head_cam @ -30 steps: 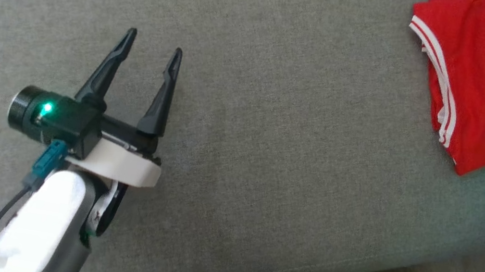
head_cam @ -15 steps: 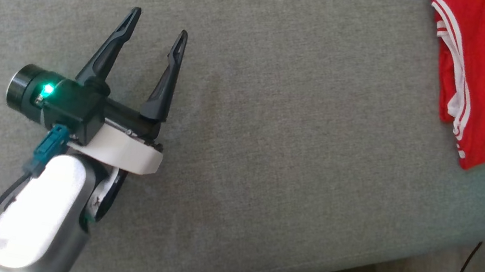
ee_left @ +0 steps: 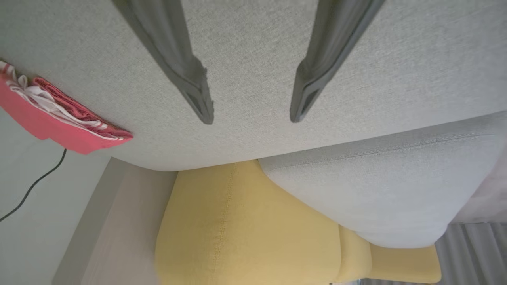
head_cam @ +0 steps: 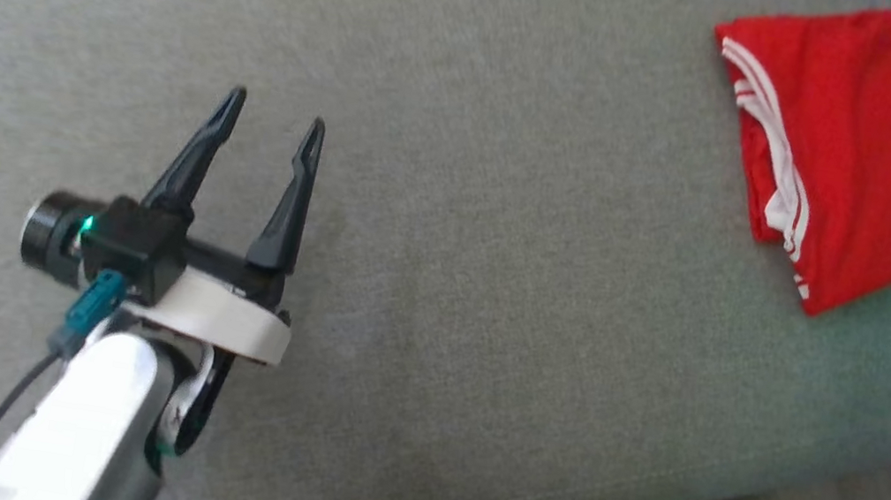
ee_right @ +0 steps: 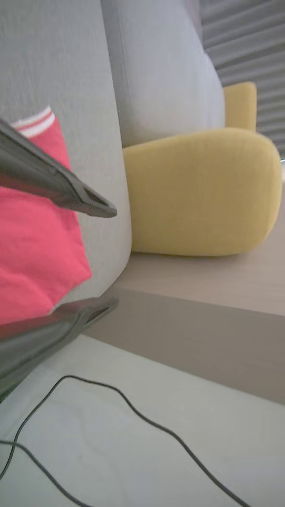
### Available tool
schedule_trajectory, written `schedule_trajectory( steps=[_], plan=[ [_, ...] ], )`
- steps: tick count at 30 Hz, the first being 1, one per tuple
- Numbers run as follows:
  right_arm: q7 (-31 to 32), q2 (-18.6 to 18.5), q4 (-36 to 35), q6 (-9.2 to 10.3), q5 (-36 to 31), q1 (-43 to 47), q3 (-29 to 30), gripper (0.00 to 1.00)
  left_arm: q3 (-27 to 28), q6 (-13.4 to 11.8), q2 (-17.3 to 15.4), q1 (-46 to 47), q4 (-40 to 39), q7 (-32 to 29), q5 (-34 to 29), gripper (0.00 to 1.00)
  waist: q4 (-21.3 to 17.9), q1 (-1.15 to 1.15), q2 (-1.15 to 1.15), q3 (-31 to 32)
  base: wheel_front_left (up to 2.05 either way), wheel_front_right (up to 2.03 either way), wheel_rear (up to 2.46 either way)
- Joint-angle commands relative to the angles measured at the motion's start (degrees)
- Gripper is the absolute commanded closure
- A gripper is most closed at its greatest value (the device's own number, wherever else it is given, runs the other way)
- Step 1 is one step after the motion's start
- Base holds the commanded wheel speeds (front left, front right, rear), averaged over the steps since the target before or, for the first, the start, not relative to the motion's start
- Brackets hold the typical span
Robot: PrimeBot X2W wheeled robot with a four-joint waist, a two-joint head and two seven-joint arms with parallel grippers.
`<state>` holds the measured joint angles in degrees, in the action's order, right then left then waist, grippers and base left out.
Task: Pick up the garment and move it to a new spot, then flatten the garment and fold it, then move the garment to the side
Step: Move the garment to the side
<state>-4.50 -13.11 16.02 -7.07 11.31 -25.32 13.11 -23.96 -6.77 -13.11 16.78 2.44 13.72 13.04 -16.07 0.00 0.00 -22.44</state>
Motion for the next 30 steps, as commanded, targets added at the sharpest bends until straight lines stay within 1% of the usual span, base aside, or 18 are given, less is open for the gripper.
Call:
schedule_trajectory(
  steps=[1,4,5,10,13,14,18,21,30],
  plan=[
    [0.3,1.4,-5.08,-0.42,-0.87,2.53,-1.62,0.0,2.24,-0.63,-0.17,-0.01,-1.53,0.47,0.59,0.0,1.79,0.0,0.0,3.21,0.0,0.0,0.0],
    [1.55,5.62,-10.84,-0.42,-1.2,7.07,-3.54,0.0,2.93,-1.34,0.53,-1.44,-1.26,0.73,1.56,0.0,4.0,0.0,0.0,5.61,0.0,0.0,0.0],
    [1.84,6.51,-12.39,-0.42,-1.27,8.36,-4.58,0.0,3.19,-1.58,0.74,-1.92,-1.18,0.8,1.85,0.0,4.89,0.0,0.0,6.37,0.0,0.0,0.0],
    [2.71,8.92,-17.21,-0.42,-1.03,12.9,-10.39,0.0,4.89,-2.83,1.29,-4.54,-0.88,1.07,3.08,0.0,9.65,0.0,0.0,9.66,0.0,0.0,0.0],
    [3.36,9.51,-18.41,-0.42,-1.14,15.01,-12.58,0.0,6.07,-3.22,1.32,-6.09,-0.93,1.16,3.83,0.0,12.3,0.0,0.0,11.29,0.0,0.0,0.0],
    [3.36,9.51,-18.41,-0.42,-1.14,15.01,-12.58,0.0,6.07,-3.22,1.32,-6.09,-0.93,1.16,3.83,0.0,12.3,0.0,0.0,11.29,0.0,0.0,0.0],
    [3.56,9.91,-19.28,-0.42,-1.21,18.19,-14.7,0.0,6.8,-3.24,1.1,-8.6,-0.87,1.23,4.16,0.0,14.6,0.0,0.0,13.68,0.0,0.0,0.0],
    [3.66,10.06,-19.71,-0.42,-1.0,20.6,-15.47,0.0,7.26,-3.24,0.71,-10.69,-0.7,1.25,4.38,0.0,15.36,0.0,0.0,15.3,0.0,0.0,0.0],
    [5.35,10.18,-20.99,-0.42,-1.64,26.43,-14.82,0.0,7.67,-4.04,0.69,-16.16,-0.65,1.27,4.76,0.0,16.76,0.0,0.0,19.94,0.0,0.0,0.0]
  ],
)
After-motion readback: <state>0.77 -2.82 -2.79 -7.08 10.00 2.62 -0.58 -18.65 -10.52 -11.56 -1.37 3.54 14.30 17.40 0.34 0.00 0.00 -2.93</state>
